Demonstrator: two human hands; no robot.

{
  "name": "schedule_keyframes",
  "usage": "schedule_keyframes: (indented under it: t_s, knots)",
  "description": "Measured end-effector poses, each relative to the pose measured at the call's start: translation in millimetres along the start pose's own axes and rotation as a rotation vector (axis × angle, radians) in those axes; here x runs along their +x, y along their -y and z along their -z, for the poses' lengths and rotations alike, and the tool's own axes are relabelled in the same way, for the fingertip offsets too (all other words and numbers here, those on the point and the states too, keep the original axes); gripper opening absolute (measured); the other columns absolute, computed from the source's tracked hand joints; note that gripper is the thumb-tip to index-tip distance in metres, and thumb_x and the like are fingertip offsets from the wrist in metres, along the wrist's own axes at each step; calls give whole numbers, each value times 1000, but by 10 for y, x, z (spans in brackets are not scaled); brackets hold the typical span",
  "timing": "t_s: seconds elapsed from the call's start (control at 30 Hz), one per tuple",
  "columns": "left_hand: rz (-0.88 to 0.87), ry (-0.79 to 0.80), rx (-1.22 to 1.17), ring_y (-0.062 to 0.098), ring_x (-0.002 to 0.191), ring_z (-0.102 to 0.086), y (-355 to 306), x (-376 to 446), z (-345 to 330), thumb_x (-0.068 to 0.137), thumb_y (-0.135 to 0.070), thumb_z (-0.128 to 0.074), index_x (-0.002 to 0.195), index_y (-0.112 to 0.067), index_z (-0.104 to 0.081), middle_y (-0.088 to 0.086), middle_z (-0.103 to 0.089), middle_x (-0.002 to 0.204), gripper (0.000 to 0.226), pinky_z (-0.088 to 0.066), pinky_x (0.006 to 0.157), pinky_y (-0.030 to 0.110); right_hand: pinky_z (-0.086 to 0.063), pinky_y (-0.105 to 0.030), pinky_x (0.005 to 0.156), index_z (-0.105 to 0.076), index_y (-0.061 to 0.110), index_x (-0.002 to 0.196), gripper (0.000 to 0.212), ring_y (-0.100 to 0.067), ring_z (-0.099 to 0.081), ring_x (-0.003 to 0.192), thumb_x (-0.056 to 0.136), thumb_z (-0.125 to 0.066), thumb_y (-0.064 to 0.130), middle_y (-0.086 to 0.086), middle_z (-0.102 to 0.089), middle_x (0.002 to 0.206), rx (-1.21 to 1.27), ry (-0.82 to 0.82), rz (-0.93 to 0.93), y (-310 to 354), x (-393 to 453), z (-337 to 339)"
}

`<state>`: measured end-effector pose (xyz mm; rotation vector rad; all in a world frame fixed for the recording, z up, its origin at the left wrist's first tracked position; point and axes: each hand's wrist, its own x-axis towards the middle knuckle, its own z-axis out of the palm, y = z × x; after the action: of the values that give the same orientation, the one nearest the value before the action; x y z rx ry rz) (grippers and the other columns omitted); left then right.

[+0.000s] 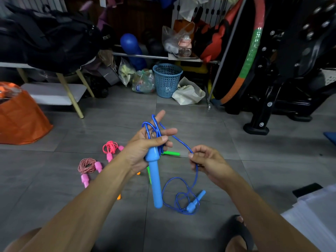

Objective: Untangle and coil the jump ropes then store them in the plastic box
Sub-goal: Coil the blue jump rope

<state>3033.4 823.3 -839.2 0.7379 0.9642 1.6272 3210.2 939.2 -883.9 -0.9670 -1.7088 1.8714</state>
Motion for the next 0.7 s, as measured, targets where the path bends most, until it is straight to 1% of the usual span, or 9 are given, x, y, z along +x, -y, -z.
schedule_keyframes:
  t_s: [0.1,0.2,0.27,0.3,0.37,0.43,0.53,0.63,0.7]
  knots:
    - [-46,-51,50,21,81,-72,45,33,-7,83,17,-47,140,-33,-33,9,-73,101,77,-56,68,21,-36,-17,41,-64,7,83,4,-7,-47,41,84,-67,5,-8,-58,63,-183,-5,14,44,-41,-89]
    - [-78,-55,160,26,105,-66,111,73,12,86,19,-45,142,-37,-25,12,-70,111,82,-52,89,28,-37,-14,40,-66,9,80,5,0,-46,39,84,-68,8,-3,-58,58,-334,106,25,68,-99,-230]
    - [-84,-38,353,20,115,-61,150,96,35,87,17,-48,146,-36,-16,9,-67,118,86,-43,101,31,-39,-16,43,-67,16,75,11,-3,-47,43,84,-68,11,2,-59,55,-354,181,33,77,-125,-305]
    - [-72,-12,458,14,117,-59,166,102,41,88,15,-49,148,-34,-13,6,-66,121,85,-41,102,30,-40,-17,44,-67,18,74,12,-6,-47,46,84,-69,11,3,-59,54,-335,190,41,85,-130,-325]
    - [-40,61,625,2,117,-57,202,107,28,91,10,-49,148,-31,-13,-8,-57,132,79,-45,97,22,-40,-19,47,-67,16,73,12,-9,-47,49,82,-71,9,3,-59,54,-287,172,62,132,-137,-324]
    - [-18,118,731,-2,114,-58,241,107,15,94,3,-48,149,-27,-12,-23,-53,129,72,-47,93,18,-39,-20,49,-68,12,73,10,-10,-46,49,80,-71,6,1,-57,54,-255,157,69,212,-151,-276]
    - [0,114,869,1,105,-63,235,97,65,97,-6,-47,148,-27,-7,-12,-62,120,68,-44,98,17,-38,-21,52,-68,8,68,9,-9,-43,45,77,-68,9,0,-51,48,-268,135,40,317,-178,-163]
    - [65,81,873,8,91,-70,182,103,132,98,-6,-46,147,-15,-19,-7,-65,115,56,-48,86,12,-35,-24,51,-68,7,67,12,-11,-40,43,65,-59,16,1,-48,45,-240,121,14,373,-203,-53]
    - [164,119,838,11,78,-71,185,83,110,98,-9,-46,146,-14,-22,2,-72,97,53,-47,74,11,-37,-22,53,-70,7,74,13,-12,-41,48,69,-60,13,2,-51,49,-217,136,57,397,-228,-3]
